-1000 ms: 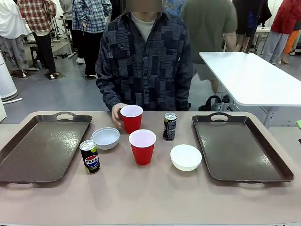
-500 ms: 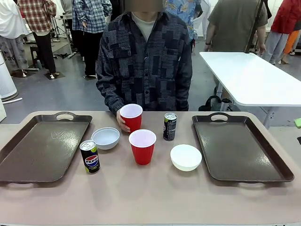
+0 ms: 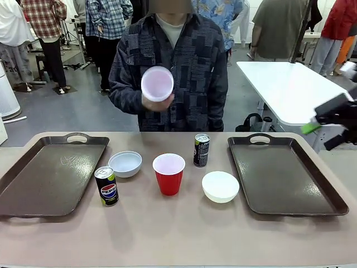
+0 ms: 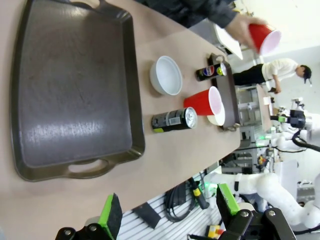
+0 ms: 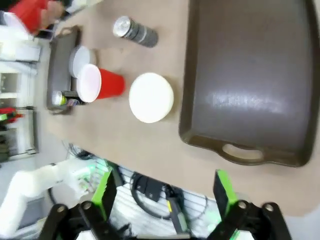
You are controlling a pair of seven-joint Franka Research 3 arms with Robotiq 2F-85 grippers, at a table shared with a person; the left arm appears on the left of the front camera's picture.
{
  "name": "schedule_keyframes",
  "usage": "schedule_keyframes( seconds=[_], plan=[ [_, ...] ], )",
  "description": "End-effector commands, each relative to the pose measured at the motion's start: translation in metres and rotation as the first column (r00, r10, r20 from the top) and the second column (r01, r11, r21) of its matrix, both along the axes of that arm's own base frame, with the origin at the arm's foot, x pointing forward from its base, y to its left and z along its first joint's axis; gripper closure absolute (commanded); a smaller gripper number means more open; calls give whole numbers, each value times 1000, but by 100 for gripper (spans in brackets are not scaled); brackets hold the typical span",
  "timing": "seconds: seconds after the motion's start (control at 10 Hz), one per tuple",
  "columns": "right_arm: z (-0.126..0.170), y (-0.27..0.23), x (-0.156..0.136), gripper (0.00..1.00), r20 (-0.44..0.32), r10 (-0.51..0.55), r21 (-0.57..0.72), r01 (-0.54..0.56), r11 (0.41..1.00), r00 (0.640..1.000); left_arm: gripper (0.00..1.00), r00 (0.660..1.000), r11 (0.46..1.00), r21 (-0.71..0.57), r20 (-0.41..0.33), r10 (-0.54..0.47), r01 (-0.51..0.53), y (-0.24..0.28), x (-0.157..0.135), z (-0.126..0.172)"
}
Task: Prepare tableware on both trays.
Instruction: Pick up a Picnic Bowl from the table and place it on a Handle tray.
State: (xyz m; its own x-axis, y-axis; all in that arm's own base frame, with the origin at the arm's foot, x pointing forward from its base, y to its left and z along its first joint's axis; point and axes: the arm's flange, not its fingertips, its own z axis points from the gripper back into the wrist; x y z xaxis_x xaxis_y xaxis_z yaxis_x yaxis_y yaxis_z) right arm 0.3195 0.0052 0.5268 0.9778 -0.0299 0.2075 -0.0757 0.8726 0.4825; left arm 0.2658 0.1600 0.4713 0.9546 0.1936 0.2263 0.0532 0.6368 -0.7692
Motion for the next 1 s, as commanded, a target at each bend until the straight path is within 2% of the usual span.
schedule_keyframes(
  seconds=[0.0,0.2,0.4,0.5,0.6,0.8,0.9],
  plan=[
    [-2,40,26,0,-89,-18,-179,2,984,996,0,1000,1000,-22,15,2,-2,1,1,1],
    [-13,96,49,0,-128,-19,-317,-23,948,992,0,1000,1000,-22,15,2,-2,1,1,1],
    [-33,133,67,0,-126,-32,-395,-21,918,991,0,1000,1000,-22,15,2,-2,1,1,1],
    [-44,143,77,0,-119,-50,-415,-5,910,992,0,1000,1000,-22,15,2,-2,1,1,1],
    [-54,148,85,0,-81,-63,-422,24,906,995,0,1000,1000,-22,15,2,-2,1,1,1],
    [-64,146,91,0,-26,-62,-344,49,938,998,0,1000,1000,-22,15,2,-2,1,1,1],
    [-59,146,83,0,-87,-37,-404,-1,915,996,0,1000,1000,-22,15,2,-2,1,1,1]
  ],
)
